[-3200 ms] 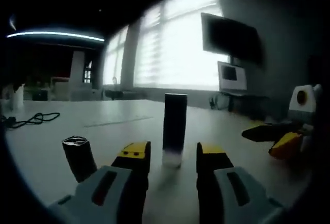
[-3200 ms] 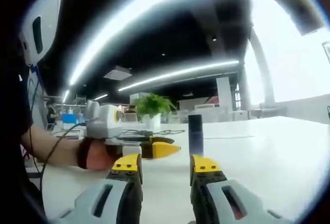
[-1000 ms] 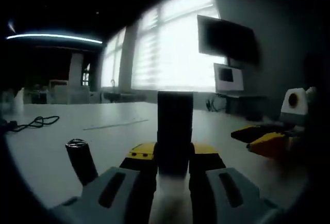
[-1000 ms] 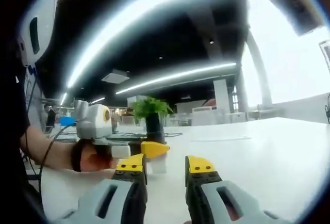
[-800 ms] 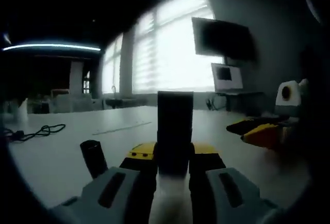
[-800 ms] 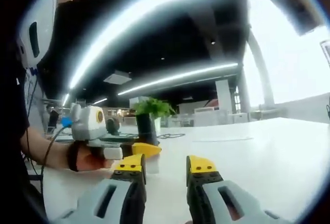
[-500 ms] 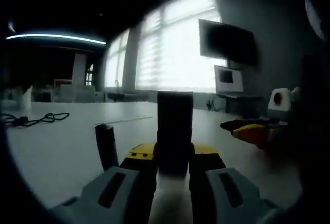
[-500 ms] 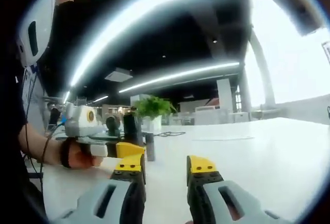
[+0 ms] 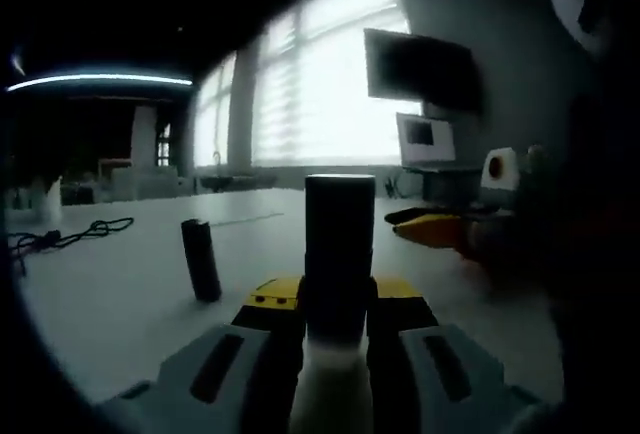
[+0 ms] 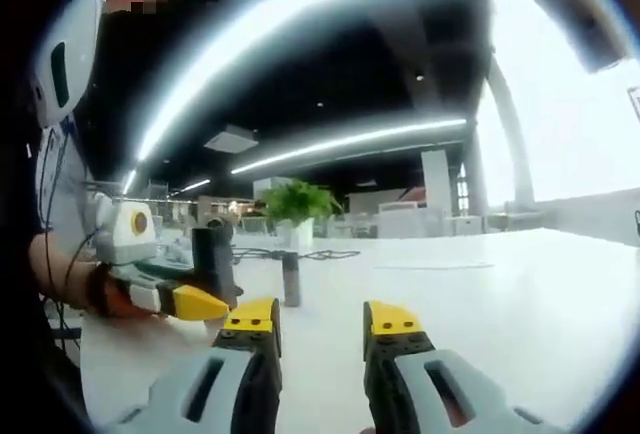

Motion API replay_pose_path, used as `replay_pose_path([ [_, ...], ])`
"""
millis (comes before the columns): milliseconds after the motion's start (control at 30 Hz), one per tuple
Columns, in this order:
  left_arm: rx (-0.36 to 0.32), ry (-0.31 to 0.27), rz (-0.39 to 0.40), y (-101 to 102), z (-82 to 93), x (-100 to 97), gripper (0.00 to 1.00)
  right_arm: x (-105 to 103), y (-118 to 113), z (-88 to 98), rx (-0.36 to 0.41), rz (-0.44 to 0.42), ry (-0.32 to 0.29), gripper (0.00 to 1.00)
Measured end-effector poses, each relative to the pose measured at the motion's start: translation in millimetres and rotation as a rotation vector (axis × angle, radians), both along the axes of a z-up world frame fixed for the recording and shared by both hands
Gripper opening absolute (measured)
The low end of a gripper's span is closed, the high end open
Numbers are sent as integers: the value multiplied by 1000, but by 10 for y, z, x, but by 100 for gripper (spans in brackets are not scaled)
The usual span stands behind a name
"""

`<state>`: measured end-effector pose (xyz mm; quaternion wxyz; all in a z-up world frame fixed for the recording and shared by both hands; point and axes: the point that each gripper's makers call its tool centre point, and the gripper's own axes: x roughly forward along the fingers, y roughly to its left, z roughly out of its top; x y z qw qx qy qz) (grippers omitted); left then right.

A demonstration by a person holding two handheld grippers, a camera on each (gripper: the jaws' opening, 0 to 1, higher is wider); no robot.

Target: Pick up cosmetic bottle twist off cap place on table pick up cap screw tight cap place on table

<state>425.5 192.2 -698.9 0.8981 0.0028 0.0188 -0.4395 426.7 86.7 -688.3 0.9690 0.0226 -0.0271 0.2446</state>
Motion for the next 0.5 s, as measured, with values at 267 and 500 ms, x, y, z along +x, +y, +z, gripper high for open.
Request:
replay_pose_path([
  [267, 6, -50, 45, 83, 15, 83, 13, 6, 12, -24, -19, -4, 7, 26],
  [500, 14, -80, 24, 55, 13, 62, 13, 0, 36, -20, -21, -1, 11, 25],
])
